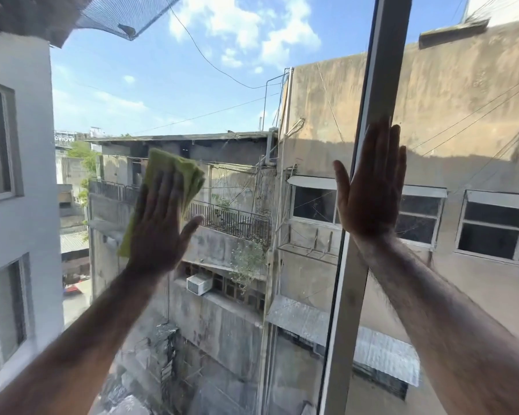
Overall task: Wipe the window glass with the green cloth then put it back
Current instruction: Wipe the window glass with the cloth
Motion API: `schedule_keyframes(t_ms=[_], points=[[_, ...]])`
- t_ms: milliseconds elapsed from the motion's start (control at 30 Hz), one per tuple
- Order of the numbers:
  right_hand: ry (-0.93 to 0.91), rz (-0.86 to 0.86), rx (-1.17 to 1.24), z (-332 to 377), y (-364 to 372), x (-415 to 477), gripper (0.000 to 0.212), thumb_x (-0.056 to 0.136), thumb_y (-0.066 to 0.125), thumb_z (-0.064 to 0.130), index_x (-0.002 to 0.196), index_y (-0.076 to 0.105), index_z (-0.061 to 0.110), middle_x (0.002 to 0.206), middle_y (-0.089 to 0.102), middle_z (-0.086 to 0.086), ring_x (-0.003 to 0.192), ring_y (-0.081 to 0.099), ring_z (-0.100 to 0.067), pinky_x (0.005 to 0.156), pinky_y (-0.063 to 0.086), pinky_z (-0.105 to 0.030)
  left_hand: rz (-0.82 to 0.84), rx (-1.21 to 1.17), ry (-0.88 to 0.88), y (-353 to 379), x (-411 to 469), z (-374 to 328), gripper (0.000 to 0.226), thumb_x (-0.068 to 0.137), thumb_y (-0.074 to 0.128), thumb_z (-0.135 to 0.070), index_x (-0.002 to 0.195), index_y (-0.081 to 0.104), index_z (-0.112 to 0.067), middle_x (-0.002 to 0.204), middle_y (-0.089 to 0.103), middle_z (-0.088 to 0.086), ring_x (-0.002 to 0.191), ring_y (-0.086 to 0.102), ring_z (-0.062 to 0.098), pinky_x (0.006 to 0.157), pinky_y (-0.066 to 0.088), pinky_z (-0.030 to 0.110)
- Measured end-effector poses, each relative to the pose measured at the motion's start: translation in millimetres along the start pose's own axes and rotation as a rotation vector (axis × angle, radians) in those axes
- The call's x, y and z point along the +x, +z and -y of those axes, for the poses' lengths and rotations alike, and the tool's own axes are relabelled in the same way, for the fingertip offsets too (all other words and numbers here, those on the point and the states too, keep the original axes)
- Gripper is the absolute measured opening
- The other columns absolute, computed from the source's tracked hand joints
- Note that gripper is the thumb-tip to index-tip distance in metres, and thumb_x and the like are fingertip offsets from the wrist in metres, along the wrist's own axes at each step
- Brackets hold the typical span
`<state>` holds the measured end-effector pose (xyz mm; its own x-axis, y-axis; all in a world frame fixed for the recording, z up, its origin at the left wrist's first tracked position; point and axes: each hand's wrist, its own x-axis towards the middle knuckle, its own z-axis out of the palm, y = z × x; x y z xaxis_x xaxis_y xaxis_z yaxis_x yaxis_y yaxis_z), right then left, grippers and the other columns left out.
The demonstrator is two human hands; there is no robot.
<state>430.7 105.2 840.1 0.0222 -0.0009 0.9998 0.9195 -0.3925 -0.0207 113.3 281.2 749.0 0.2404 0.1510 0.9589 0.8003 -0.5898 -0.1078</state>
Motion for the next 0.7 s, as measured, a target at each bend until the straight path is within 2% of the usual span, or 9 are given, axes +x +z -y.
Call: schedule_keyframes(t_ms=[67, 133, 200, 300, 367, 433, 500, 567, 700], points=[[0.002, -0.003, 0.003, 0, 0, 0, 0.076, 0.113, 0.026, 0.055, 0.166, 0.016, 0.002, 0.176, 0.014, -0.017, 0.165, 0.014, -0.032, 0.134, 0.018, -0.051, -0.081, -0.088, -0.252, -14, 64, -14, 0.085, 0.105, 0.014, -0.067, 0.167, 0.007, -0.008, 0.176, 0.013, 0.017, 0.165, 0.010, 0.031, 0.134, 0.013, 0.053], [-0.001, -0.005, 0.001, 0, 1, 0, 0.075, 0.113, 0.024, 0.053, 0.167, 0.015, 0.002, 0.177, 0.014, -0.017, 0.165, 0.013, -0.032, 0.134, 0.018, -0.051, -0.130, -0.088, -0.278, -23, 117, -40, 0.083, 0.106, 0.013, -0.068, 0.166, 0.007, -0.010, 0.176, 0.013, 0.015, 0.165, 0.011, 0.030, 0.133, 0.016, 0.055], [0.000, -0.005, -0.009, 0, 1, 0, 0.072, 0.114, 0.023, 0.051, 0.167, 0.015, 0.003, 0.177, 0.014, -0.016, 0.165, 0.013, -0.032, 0.134, 0.018, -0.051, -0.139, -0.026, -0.084, -23, 144, -77, 0.084, 0.107, 0.016, -0.068, 0.167, 0.009, -0.010, 0.176, 0.014, 0.015, 0.165, 0.012, 0.031, 0.133, 0.020, 0.055], [-0.002, -0.015, -0.005, -1, 1, -2, 0.069, 0.114, 0.025, 0.048, 0.166, 0.017, 0.003, 0.176, 0.016, -0.016, 0.165, 0.015, -0.032, 0.134, 0.018, -0.051, -0.059, 0.031, 0.459, -7, 123, -122, 0.088, 0.106, 0.025, -0.071, 0.167, 0.013, -0.009, 0.175, 0.019, 0.016, 0.164, 0.016, 0.032, 0.132, 0.021, 0.054], [-0.003, -0.020, -0.001, 0, 0, -1, 0.068, 0.115, 0.025, 0.046, 0.166, 0.018, 0.003, 0.176, 0.018, -0.016, 0.165, 0.016, -0.033, 0.134, 0.019, -0.051, 0.044, 0.091, 0.773, 0, 86, -112, 0.088, 0.105, 0.026, -0.072, 0.167, 0.015, -0.011, 0.176, 0.018, 0.015, 0.164, 0.015, 0.032, 0.133, 0.019, 0.053], [0.004, -0.013, 0.005, 0, -2, -1, 0.069, 0.114, 0.024, 0.047, 0.167, 0.017, 0.003, 0.176, 0.017, -0.016, 0.165, 0.016, -0.032, 0.134, 0.020, -0.051, 0.084, 0.140, 0.838, 0, 51, -73, 0.087, 0.105, 0.029, -0.071, 0.167, 0.019, -0.012, 0.176, 0.019, 0.013, 0.164, 0.016, 0.030, 0.133, 0.020, 0.052], [0.007, 0.005, 0.017, 1, -5, -1, 0.070, 0.114, 0.024, 0.048, 0.167, 0.016, 0.003, 0.176, 0.015, -0.016, 0.165, 0.014, -0.032, 0.134, 0.018, -0.051, 0.046, 0.168, 0.714, -1, 22, -22, 0.085, 0.106, 0.037, -0.067, 0.167, 0.019, -0.011, 0.175, 0.020, 0.013, 0.163, 0.019, 0.030, 0.132, 0.023, 0.053], [0.008, 0.012, 0.021, 2, -6, -1, 0.071, 0.114, 0.026, 0.049, 0.167, 0.016, 0.002, 0.176, 0.015, -0.017, 0.165, 0.014, -0.032, 0.134, 0.017, -0.052, 0.005, 0.149, 0.499, -7, 15, 16, 0.084, 0.107, 0.038, -0.063, 0.167, 0.016, -0.009, 0.176, 0.019, 0.015, 0.164, 0.019, 0.031, 0.131, 0.023, 0.056], [0.009, 0.019, 0.014, 3, -6, -1, 0.073, 0.113, 0.026, 0.051, 0.166, 0.016, 0.001, 0.176, 0.015, -0.017, 0.165, 0.014, -0.033, 0.134, 0.017, -0.052, -0.085, -0.054, -0.181, -28, 85, 2, 0.081, 0.108, 0.017, -0.063, 0.167, 0.002, -0.011, 0.177, 0.007, 0.013, 0.165, 0.005, 0.028, 0.135, 0.010, 0.052]])
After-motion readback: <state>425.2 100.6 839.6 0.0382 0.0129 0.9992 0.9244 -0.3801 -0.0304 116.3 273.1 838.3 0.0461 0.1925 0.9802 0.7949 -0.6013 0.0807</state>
